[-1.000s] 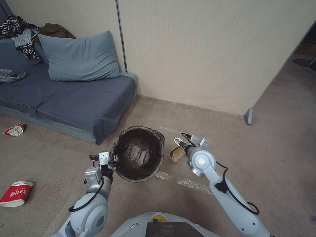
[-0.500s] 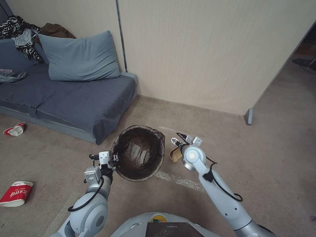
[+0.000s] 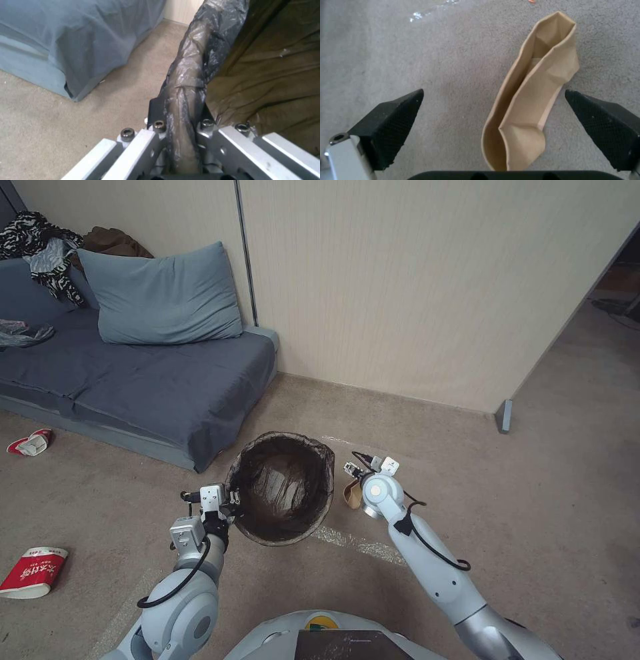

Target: Pick up the trash bin, then pick up the garbage from the floor and place it into the trash bin.

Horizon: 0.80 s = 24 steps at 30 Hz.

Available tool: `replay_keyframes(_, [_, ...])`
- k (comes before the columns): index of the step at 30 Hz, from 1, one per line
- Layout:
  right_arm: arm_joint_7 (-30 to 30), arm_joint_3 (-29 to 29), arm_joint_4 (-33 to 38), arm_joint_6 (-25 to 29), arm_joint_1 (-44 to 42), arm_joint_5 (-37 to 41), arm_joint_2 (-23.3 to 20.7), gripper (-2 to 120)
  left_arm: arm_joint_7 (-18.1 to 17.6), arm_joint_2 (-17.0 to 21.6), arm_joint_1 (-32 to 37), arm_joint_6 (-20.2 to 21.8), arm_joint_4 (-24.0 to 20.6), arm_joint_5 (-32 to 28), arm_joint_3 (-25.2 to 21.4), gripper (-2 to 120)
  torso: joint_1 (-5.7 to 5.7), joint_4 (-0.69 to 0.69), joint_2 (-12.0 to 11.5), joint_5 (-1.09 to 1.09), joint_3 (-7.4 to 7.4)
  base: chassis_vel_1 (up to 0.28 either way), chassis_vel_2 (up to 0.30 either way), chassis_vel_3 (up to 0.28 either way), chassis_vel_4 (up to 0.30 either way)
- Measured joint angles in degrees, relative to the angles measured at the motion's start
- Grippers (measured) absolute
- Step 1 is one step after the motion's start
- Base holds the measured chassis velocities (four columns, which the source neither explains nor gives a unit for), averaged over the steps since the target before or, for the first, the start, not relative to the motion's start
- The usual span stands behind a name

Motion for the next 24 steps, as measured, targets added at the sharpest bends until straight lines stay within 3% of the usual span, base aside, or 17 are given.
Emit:
replay_keyframes(9, [-0.1, -1.2, -7.0, 0.0, 4.8, -1.4, 2.3, 100, 0.0, 0.3, 0.1, 0.0, -0.3, -0.1, 0.1, 0, 0.00, 0.01, 0.0, 0.00, 0.00, 0.000, 0.000, 0.000, 0.000])
replay_keyframes(24, [0.3, -1.2, -11.6, 0.0, 6.7, -3.3, 3.5, 100, 0.0, 0.2, 0.2, -0.2, -0.4, -0.1, 0.1, 0, 0.00, 0.00, 0.0, 0.00, 0.00, 0.000, 0.000, 0.000, 0.000])
